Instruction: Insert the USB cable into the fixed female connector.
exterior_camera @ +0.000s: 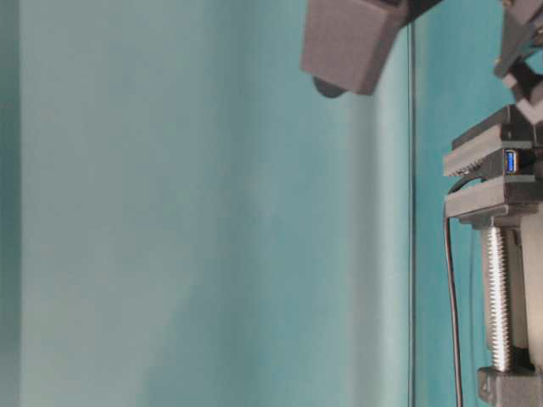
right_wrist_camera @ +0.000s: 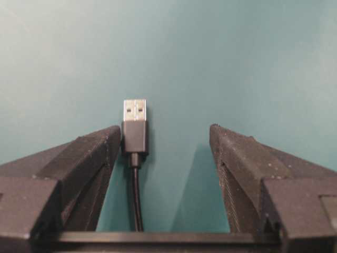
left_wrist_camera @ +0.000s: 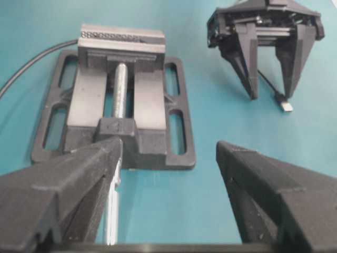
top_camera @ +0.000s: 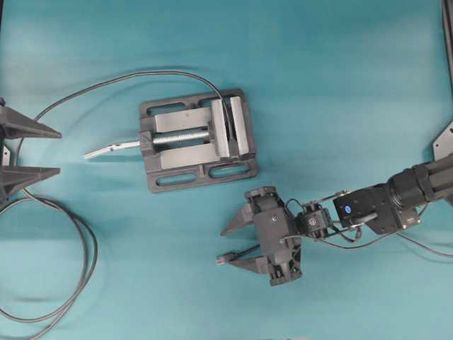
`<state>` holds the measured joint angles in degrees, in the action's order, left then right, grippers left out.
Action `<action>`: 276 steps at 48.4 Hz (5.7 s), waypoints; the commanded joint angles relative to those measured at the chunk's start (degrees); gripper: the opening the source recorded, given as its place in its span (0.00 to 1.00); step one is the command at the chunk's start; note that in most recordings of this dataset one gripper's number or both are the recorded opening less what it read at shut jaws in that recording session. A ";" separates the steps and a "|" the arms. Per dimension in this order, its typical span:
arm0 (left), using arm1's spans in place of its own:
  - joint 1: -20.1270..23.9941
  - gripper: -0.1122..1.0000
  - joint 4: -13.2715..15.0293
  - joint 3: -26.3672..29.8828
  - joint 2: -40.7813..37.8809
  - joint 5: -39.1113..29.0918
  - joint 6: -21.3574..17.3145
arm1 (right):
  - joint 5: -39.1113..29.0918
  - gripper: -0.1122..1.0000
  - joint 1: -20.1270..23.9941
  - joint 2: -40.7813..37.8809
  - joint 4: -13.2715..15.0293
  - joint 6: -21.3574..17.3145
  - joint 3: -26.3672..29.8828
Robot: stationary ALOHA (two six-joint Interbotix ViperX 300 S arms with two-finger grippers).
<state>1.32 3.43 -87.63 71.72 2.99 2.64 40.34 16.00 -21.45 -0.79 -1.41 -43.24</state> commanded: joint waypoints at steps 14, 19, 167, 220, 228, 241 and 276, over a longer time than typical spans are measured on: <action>-0.53 0.89 -0.53 -1.67 -6.68 8.00 -0.70 | 0.18 0.72 2.29 0.00 -4.04 -0.62 1.32; -0.53 0.89 -0.53 -1.67 -6.68 7.91 -0.79 | -0.70 0.67 2.64 0.53 -4.04 -2.02 1.14; -0.53 0.89 -0.53 -2.55 -6.68 7.47 0.53 | 12.13 0.29 9.84 1.76 -61.79 21.71 5.80; -0.53 0.89 -0.53 -2.46 -6.68 7.47 0.53 | 43.95 0.29 13.71 -7.12 -117.33 52.82 33.05; -0.53 0.89 -0.62 -2.46 -6.59 7.47 0.53 | 45.53 0.29 13.18 -8.17 -119.44 53.17 35.60; -0.53 0.89 -0.53 -2.46 -6.59 7.47 0.53 | 44.03 0.29 11.78 -8.79 -119.53 52.82 36.47; -0.53 0.89 -0.53 -2.55 -6.68 7.47 0.53 | 42.54 0.29 10.28 -8.44 -119.62 52.03 36.47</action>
<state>0.88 3.08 -90.88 65.92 10.20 2.72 82.44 26.46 -31.29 -120.32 50.54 -7.73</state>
